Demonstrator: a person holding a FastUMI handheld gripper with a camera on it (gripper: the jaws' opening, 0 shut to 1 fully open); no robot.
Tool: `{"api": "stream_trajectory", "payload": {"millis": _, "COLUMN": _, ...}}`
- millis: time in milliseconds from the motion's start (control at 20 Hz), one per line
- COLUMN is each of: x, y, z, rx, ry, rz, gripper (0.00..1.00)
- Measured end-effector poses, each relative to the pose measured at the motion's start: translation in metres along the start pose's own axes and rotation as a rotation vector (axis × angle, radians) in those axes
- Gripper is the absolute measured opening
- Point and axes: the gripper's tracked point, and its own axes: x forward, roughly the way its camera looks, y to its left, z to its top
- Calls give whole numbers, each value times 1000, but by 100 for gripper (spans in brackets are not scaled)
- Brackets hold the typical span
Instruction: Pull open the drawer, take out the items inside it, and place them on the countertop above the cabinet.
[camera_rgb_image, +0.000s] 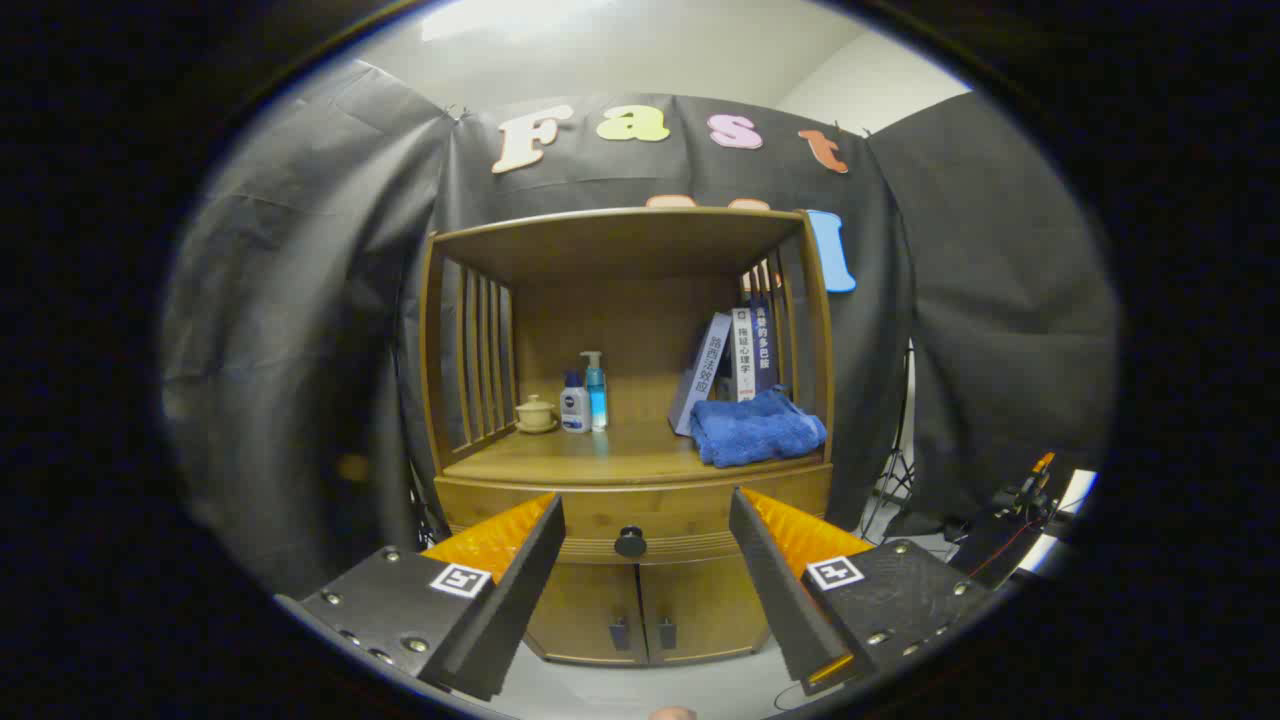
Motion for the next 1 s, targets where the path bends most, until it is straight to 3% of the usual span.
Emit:
{"api": "stream_trajectory", "payload": {"millis": 450, "x": 7, "y": 12, "z": -28, "rx": -67, "ry": 13, "rz": 7, "gripper": 99}}
{"api": "stream_trajectory", "payload": {"millis": 1000, "x": 13, "y": 15, "z": -28, "rx": -50, "ry": 26, "rz": 34, "gripper": 99}}
